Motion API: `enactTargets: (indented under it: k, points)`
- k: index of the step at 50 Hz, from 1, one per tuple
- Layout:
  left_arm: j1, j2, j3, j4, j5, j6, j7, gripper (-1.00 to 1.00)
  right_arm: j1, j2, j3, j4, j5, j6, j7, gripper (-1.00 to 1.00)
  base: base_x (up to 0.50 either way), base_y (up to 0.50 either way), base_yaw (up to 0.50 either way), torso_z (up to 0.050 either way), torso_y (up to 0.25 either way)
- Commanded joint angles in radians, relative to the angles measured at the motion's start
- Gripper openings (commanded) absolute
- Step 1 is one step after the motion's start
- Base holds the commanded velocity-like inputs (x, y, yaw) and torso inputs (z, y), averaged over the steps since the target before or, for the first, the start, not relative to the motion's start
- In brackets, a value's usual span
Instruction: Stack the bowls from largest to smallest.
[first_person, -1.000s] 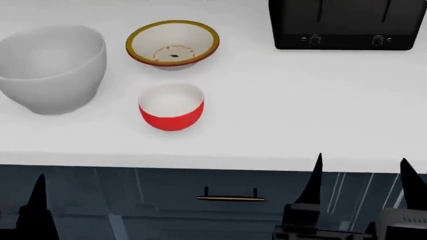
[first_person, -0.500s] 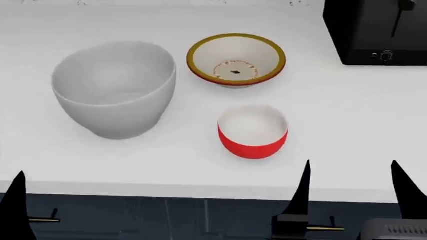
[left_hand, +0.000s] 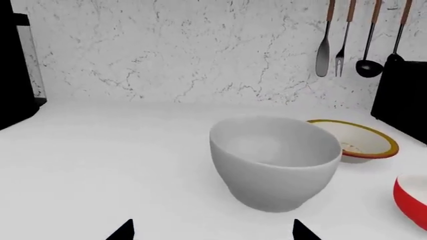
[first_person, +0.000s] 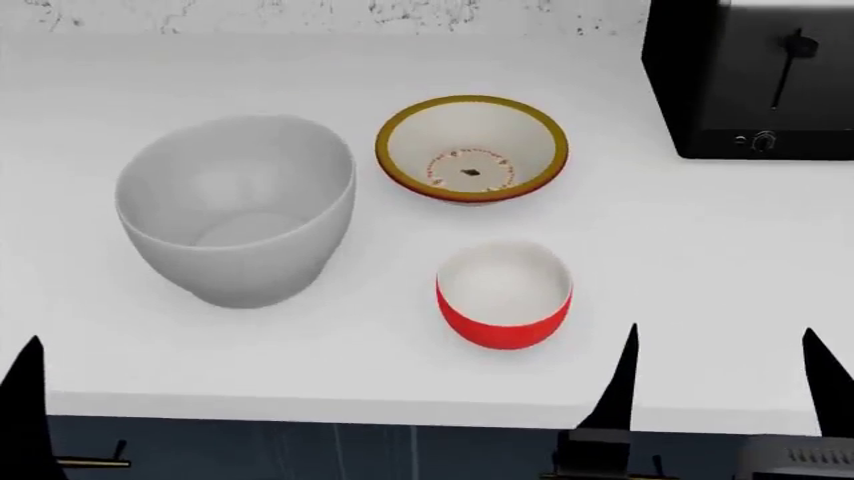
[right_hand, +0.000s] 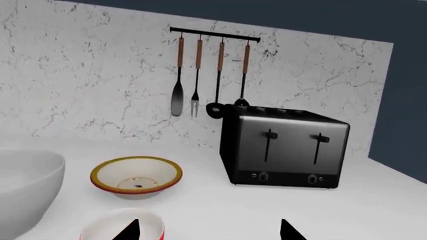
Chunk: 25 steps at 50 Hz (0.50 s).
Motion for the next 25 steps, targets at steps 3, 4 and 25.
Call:
enactTargets:
  k: [3, 4, 25]
  points:
    - [0.013, -0.001, -0.013, -0.009, 0.018, 0.015, 0.011, 1.0, 0.002, 0.0, 0.005, 0.01, -0.019, -0.007, 0.008, 1.0, 0.0, 0.0, 0.0, 0.05, 0.0]
    - [0.013, -0.002, -0.013, -0.017, 0.021, 0.022, 0.009, 1.0, 0.001, 0.009, -0.009, 0.011, -0.028, -0.007, 0.006, 1.0, 0.0, 0.0, 0.0, 0.05, 0.0]
    - [-0.005, -0.051, -0.04, -0.01, 0.013, -0.027, -0.05, 1.0, -0.005, 0.036, -0.04, 0.031, -0.031, -0.029, 0.019, 1.0, 0.31, 0.03, 0.0, 0.014, 0.0]
